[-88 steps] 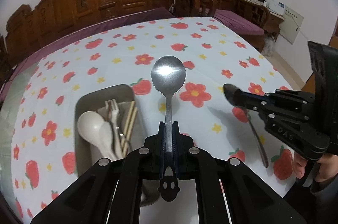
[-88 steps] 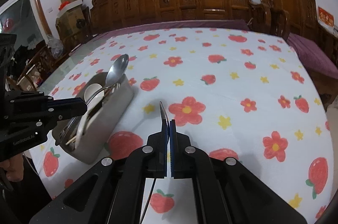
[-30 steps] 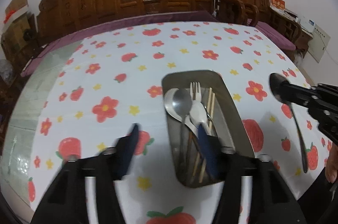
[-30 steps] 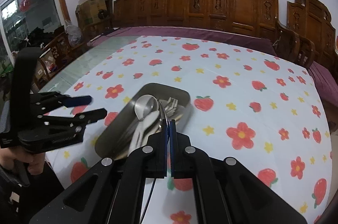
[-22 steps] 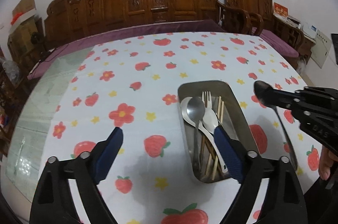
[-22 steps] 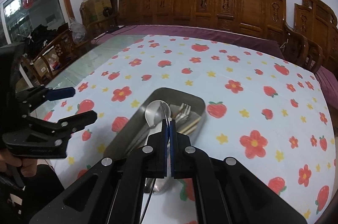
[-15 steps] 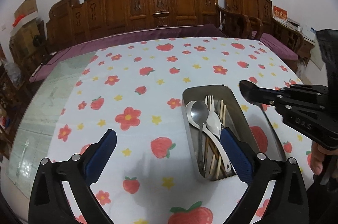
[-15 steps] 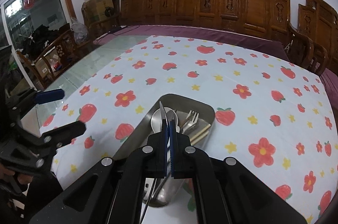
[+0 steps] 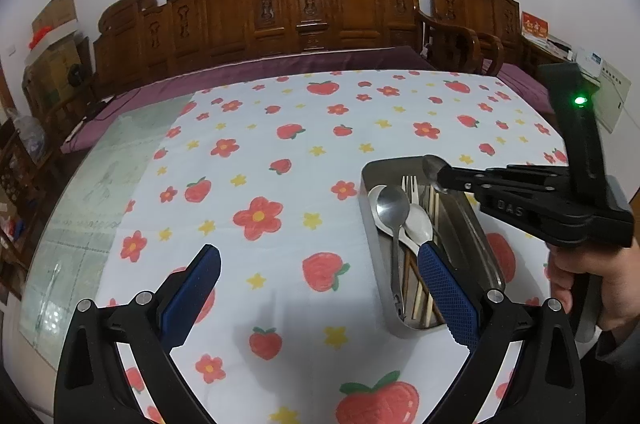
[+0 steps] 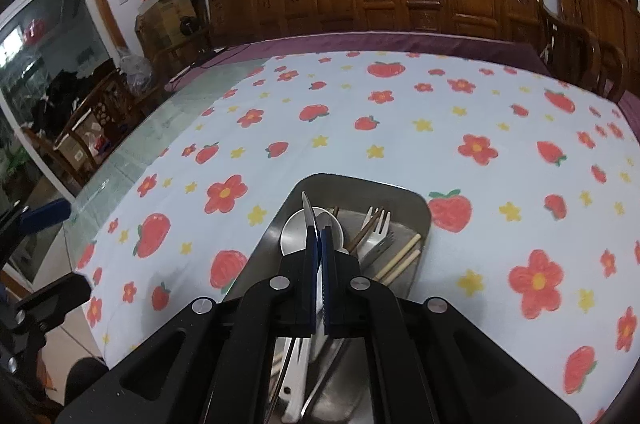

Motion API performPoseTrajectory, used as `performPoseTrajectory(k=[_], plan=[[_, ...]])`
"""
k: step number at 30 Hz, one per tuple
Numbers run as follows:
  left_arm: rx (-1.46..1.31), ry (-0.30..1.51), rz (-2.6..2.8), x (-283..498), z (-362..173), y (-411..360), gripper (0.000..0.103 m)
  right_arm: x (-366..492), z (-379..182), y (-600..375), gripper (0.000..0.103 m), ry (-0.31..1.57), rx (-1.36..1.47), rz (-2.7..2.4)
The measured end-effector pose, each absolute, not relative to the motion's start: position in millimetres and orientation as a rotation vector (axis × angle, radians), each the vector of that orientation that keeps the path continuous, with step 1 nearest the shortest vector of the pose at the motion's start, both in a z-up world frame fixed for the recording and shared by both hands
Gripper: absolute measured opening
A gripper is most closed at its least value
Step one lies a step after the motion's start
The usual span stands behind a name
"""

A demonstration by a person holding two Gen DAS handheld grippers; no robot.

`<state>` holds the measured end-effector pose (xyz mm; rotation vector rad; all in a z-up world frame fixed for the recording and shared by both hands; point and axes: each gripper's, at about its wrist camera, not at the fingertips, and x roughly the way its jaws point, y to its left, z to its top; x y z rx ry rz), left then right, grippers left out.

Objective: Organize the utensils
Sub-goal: 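Lower the second steel spoon into the tray and open the right gripper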

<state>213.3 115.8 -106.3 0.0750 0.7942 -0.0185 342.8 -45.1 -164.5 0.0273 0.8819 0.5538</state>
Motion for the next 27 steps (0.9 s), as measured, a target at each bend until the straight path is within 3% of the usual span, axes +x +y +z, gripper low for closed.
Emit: performPoseTrajectory(k=[12,27], plan=[[0.06,0.807,-0.005,213.1,-116.0,125.0,0.095,349.5,-188.3,-20.5,0.003,0.939,0.105,0.561],[0.047,0.797,-0.013,207.9,-115.3,118.8,0.095,331.2,-184.7,-23.4,0.006,0.91,-0.007,0.545]])
